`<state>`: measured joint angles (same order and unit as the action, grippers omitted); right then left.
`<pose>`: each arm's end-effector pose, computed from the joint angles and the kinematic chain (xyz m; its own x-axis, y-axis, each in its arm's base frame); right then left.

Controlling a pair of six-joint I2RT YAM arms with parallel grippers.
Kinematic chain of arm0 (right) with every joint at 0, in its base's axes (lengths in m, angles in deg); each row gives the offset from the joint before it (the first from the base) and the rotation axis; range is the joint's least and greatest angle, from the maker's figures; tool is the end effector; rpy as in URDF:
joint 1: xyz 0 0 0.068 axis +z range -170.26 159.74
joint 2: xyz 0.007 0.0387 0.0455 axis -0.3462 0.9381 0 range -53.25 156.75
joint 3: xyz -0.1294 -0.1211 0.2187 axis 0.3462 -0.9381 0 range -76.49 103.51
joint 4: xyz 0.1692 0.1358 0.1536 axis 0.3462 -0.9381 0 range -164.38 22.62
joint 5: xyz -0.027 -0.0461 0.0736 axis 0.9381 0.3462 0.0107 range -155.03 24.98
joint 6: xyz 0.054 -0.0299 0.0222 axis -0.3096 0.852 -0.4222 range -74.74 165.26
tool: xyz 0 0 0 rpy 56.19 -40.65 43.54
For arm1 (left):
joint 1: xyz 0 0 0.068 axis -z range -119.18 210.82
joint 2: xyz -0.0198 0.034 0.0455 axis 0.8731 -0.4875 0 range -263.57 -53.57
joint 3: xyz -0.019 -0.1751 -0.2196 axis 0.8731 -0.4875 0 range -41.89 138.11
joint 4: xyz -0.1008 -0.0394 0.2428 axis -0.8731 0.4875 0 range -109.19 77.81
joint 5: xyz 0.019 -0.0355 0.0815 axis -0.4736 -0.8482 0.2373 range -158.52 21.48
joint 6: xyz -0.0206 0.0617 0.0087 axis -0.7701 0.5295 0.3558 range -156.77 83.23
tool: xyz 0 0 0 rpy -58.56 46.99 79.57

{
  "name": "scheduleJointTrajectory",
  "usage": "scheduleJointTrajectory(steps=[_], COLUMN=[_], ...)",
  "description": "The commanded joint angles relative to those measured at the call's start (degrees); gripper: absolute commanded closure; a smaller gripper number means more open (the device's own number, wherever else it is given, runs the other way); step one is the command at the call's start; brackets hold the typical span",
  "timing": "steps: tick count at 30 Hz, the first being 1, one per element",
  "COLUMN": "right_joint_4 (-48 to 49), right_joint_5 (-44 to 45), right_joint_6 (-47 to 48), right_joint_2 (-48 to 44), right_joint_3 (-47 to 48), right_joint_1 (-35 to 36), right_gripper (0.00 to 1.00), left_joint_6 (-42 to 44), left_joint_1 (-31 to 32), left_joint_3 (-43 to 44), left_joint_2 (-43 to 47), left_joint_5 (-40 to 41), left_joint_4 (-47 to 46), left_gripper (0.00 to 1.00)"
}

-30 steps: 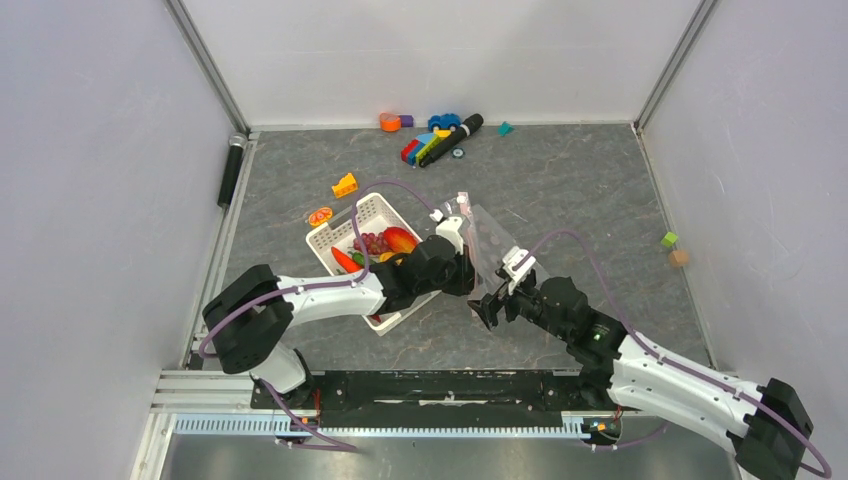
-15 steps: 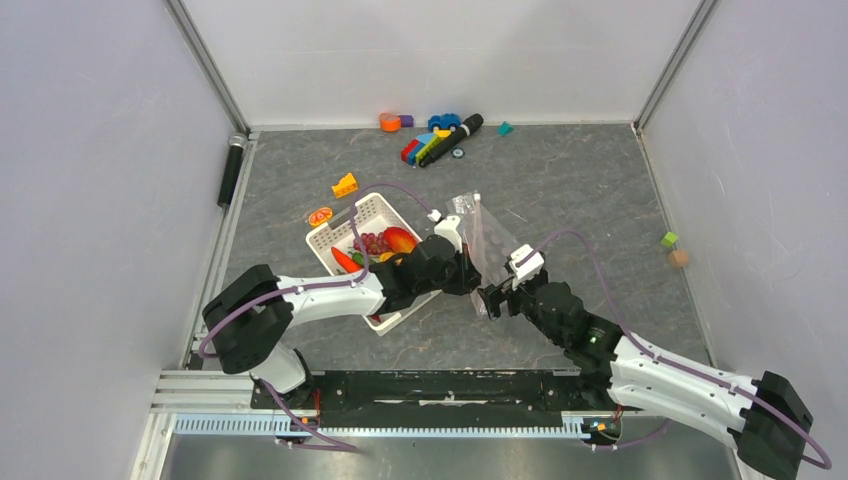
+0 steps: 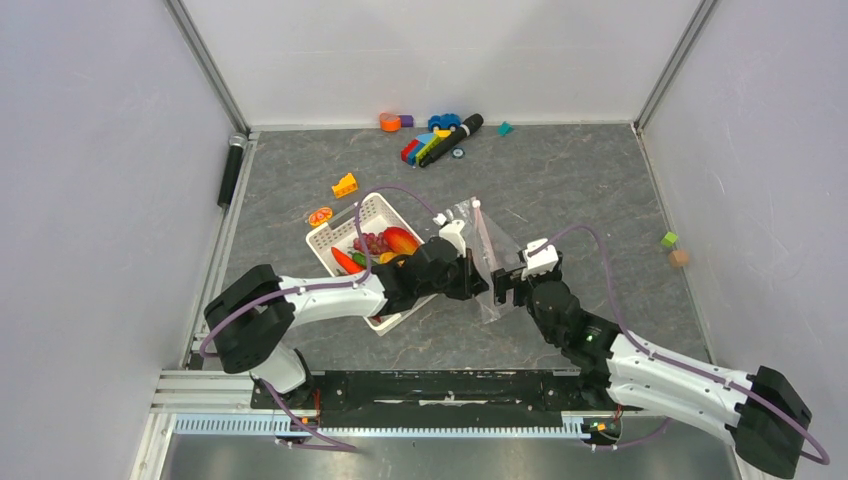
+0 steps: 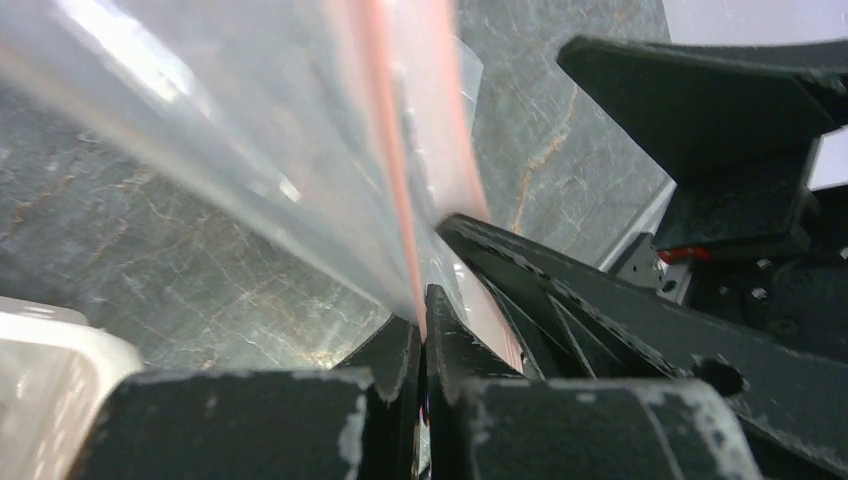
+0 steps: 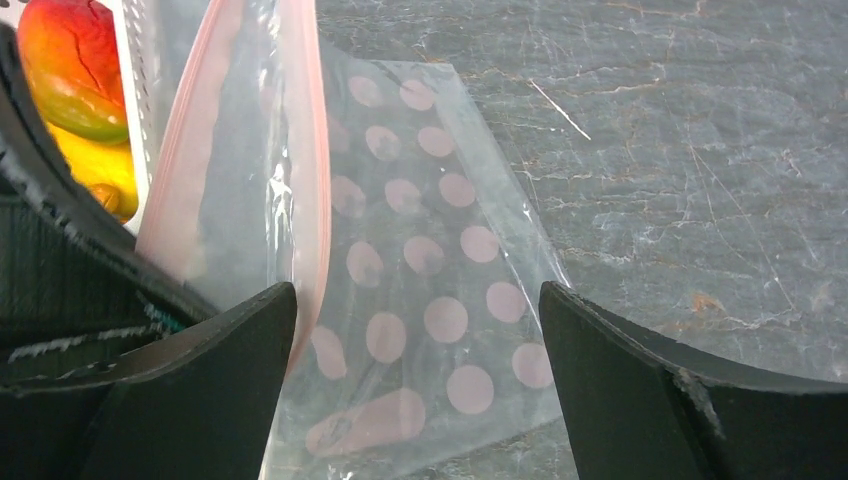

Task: Place the food in the zip-top bag and seal the zipper
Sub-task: Open the zipper of the food storage bag.

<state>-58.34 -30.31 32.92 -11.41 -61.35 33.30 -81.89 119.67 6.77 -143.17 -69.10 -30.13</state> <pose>0.1291 0.1253 0.2016 -0.2485 -0.0408 -0.9678 -0.2925 0.9556 0.0349 0.1832 -0.3040 0.2054 -0.7921 -0.0592 -0.6075 0.4239 0.6628 -0.6173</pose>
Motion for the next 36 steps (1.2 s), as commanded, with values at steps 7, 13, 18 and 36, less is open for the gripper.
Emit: scheduleJointTrajectory(steps=[7,13,18,36], right_joint_4=[6.08,2.99,1.88,-14.56], right_joint_5=[1.07,3.95,5.37,6.66], right_joint_6=[-5.54,-9.37,-10.95,-15.41], right_joint_2=[5.54,9.42,12.28,15.54], right_joint_3=[4.37,8.19,10.33,11.22], right_joint_1=[0.05,0.05,0.05,0.06], right_gripper=[0.03,0.03,0.03,0.06], left_joint_6=[2.7,3.89,4.75,5.15], left_joint_1=[2.01,2.53,2.78,2.77], left_joint_3=[-0.25,-1.11,-1.63,-1.91], left_joint_2=[-0.34,0.03,0.61,2.67], left_joint_5=[-7.89,-10.04,-10.58,-1.17], left_joint_4=[-7.39,-8.75,-9.42,-5.75], left_gripper=[0.98,0.98,0.98,0.98])
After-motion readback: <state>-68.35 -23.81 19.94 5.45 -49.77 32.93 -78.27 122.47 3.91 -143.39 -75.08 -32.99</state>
